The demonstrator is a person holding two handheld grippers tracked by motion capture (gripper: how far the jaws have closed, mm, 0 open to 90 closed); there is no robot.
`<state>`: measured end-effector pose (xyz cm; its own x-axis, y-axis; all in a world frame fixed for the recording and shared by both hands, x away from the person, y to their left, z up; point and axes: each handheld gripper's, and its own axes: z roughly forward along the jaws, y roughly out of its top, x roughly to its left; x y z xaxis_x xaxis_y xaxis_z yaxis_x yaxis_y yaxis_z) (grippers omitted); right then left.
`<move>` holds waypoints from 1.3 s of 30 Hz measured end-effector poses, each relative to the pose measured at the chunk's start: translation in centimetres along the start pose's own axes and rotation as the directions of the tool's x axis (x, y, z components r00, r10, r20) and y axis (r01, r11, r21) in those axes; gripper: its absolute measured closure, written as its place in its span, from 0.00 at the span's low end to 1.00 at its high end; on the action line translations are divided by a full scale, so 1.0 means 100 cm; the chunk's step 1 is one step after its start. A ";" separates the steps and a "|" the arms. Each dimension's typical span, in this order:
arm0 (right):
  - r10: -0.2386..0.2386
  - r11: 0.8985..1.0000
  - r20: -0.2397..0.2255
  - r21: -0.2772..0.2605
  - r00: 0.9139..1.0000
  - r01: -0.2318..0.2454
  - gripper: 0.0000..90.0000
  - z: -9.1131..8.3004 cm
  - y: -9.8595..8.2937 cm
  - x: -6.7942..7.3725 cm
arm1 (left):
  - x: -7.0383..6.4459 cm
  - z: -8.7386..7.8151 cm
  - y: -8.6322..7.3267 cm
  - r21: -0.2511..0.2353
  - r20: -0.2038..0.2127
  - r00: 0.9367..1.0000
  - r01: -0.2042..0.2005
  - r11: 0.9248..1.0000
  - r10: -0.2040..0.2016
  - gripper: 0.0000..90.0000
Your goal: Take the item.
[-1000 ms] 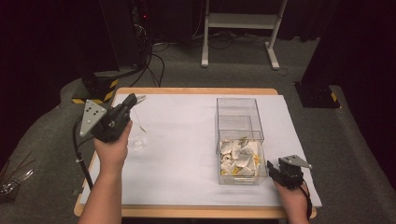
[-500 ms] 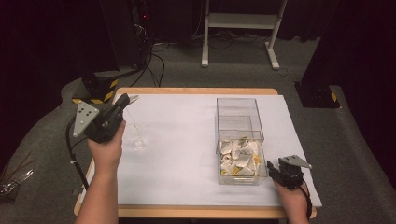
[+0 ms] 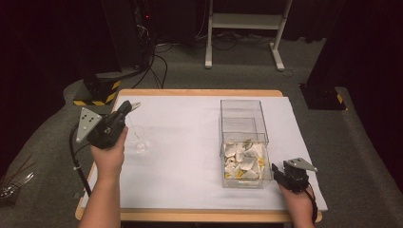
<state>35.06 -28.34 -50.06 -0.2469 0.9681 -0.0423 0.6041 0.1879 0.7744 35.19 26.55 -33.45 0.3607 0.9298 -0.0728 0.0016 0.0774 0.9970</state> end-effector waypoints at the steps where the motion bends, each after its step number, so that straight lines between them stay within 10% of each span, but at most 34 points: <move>1: 0.000 1.000 0.000 0.000 1.000 0.000 0.56 0.000 0.000 0.000 | 0.000 0.000 -0.002 0.003 0.001 1.000 0.004 1.000 -0.004 1.00; 39: -0.003 1.000 0.002 0.003 1.000 0.003 0.56 0.000 0.000 0.000 | 0.018 0.010 -0.069 0.135 -0.012 0.994 0.106 0.985 -0.105 1.00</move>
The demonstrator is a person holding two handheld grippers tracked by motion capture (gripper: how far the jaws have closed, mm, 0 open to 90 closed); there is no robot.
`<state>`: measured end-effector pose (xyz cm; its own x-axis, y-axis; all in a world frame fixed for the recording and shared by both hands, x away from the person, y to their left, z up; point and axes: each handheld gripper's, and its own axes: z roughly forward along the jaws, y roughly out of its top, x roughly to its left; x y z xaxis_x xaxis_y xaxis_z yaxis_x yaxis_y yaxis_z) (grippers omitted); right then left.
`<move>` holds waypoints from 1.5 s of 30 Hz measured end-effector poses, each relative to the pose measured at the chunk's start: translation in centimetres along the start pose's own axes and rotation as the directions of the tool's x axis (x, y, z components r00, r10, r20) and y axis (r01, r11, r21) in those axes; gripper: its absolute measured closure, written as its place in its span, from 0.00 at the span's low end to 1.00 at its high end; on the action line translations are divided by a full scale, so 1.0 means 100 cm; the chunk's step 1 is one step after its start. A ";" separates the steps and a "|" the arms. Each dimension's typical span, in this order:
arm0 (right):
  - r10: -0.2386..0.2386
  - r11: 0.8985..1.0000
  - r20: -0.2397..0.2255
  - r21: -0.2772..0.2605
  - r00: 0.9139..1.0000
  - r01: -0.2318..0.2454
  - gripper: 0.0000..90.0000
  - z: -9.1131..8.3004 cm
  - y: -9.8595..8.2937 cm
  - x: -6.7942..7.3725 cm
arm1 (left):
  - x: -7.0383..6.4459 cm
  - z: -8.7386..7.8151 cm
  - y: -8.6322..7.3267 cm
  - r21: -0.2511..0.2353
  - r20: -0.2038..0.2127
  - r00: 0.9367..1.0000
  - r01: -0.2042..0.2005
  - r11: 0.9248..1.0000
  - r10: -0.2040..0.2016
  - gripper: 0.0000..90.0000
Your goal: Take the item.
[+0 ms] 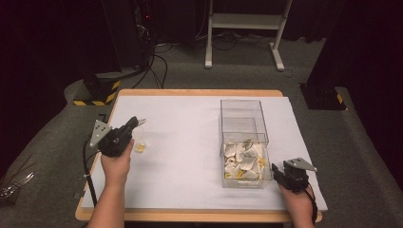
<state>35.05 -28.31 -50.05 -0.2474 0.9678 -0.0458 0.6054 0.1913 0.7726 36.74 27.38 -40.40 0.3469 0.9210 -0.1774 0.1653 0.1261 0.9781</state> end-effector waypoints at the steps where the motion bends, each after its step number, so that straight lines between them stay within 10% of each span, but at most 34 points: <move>1: 0.000 1.000 0.001 -0.001 1.000 0.000 0.56 0.000 0.000 0.000 | 0.001 0.000 -0.001 0.006 -0.002 1.000 -0.002 1.000 0.002 1.00; 45: -0.002 1.000 0.001 0.000 1.000 0.002 0.56 0.000 0.000 0.000 | 0.021 0.005 -0.034 0.109 -0.083 0.996 0.031 0.994 -0.022 0.88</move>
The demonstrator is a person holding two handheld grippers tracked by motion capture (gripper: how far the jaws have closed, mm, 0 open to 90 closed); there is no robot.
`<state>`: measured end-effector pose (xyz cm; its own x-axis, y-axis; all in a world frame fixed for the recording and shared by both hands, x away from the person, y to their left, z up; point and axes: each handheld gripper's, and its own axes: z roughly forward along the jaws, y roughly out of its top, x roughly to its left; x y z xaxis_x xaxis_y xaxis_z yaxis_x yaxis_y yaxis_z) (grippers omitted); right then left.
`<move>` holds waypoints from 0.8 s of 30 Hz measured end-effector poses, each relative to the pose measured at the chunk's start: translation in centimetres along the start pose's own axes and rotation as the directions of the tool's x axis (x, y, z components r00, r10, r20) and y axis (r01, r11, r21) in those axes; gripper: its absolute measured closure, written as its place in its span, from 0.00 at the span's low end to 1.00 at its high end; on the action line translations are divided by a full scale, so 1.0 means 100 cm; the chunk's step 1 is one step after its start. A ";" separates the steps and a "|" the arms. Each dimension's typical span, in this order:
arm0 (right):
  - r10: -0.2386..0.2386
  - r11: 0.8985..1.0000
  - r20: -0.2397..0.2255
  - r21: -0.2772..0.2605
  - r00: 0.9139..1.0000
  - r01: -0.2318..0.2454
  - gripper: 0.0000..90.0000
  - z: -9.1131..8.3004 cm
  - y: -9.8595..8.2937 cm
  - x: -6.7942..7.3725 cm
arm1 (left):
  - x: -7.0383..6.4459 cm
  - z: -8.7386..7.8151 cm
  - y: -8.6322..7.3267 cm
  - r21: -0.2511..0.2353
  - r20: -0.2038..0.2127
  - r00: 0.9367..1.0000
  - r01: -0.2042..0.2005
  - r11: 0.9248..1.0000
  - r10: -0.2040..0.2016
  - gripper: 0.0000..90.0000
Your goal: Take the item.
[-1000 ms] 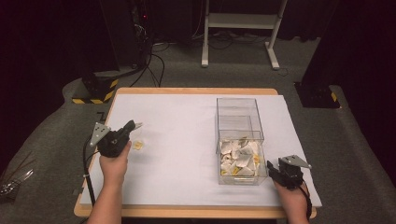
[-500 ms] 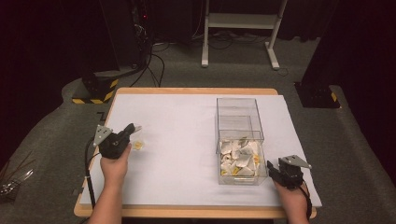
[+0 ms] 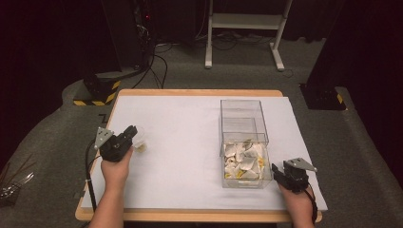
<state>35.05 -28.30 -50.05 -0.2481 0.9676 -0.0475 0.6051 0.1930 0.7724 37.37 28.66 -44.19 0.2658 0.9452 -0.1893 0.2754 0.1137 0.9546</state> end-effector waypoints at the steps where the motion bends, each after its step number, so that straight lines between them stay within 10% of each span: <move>1: 0.000 1.000 0.000 0.000 1.000 0.000 0.56 0.000 0.000 0.000 | -0.001 0.000 0.000 -0.001 0.002 1.000 -0.006 1.000 0.006 0.88; 24: 0.003 1.000 -0.005 -0.005 1.000 -0.003 0.56 0.000 0.000 -0.001 | -0.037 -0.004 -0.009 0.052 0.030 0.994 -0.110 0.993 0.108 0.82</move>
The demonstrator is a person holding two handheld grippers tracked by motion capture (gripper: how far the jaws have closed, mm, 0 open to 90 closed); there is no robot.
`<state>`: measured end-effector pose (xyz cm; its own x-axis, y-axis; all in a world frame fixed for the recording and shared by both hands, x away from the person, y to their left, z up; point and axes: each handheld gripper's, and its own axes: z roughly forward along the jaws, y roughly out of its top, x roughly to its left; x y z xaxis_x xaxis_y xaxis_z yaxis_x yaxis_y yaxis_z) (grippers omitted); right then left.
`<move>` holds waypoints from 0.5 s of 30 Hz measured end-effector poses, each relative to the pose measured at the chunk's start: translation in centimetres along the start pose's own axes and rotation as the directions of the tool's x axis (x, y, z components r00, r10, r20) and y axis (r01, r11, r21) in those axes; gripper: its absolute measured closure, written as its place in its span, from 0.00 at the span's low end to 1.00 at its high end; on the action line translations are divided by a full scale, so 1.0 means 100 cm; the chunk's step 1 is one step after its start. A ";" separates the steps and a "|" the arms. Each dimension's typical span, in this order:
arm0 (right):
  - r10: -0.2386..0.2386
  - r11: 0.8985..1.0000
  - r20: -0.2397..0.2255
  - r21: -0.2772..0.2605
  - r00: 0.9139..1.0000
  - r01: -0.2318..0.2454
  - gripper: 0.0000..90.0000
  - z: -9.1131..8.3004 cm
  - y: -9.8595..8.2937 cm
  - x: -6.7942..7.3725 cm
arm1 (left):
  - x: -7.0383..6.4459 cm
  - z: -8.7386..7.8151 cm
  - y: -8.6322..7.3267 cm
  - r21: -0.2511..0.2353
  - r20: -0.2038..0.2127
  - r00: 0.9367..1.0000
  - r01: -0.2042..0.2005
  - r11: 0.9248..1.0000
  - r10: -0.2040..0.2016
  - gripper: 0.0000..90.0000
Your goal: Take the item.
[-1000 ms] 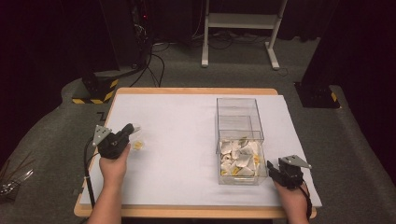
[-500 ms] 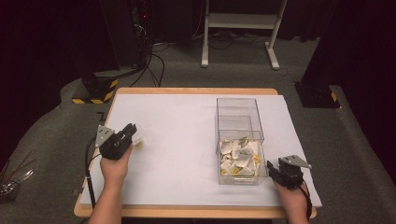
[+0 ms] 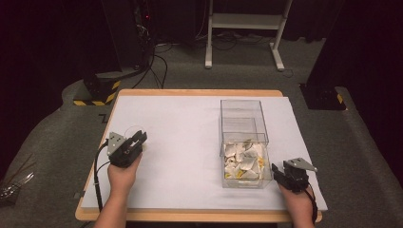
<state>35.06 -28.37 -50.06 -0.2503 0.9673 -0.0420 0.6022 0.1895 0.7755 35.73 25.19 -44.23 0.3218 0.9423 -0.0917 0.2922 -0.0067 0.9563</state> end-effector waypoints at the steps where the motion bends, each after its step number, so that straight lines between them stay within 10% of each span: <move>1: 0.004 1.000 -0.001 0.000 1.000 -0.004 0.56 0.000 0.000 0.000 | -0.003 0.000 -0.001 0.005 0.003 1.000 -0.007 1.000 0.007 0.82; 15: 0.013 1.000 -0.019 -0.013 1.000 -0.013 0.55 -0.002 0.000 -0.002 | -0.028 -0.008 -0.026 0.119 0.047 0.998 -0.057 0.991 0.052 0.74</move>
<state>34.91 -28.56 -49.95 -0.2568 0.9662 -0.0204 0.5951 0.1747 0.7844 33.32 22.83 -46.26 0.3781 0.9241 -0.0547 0.3782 -0.1002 0.9203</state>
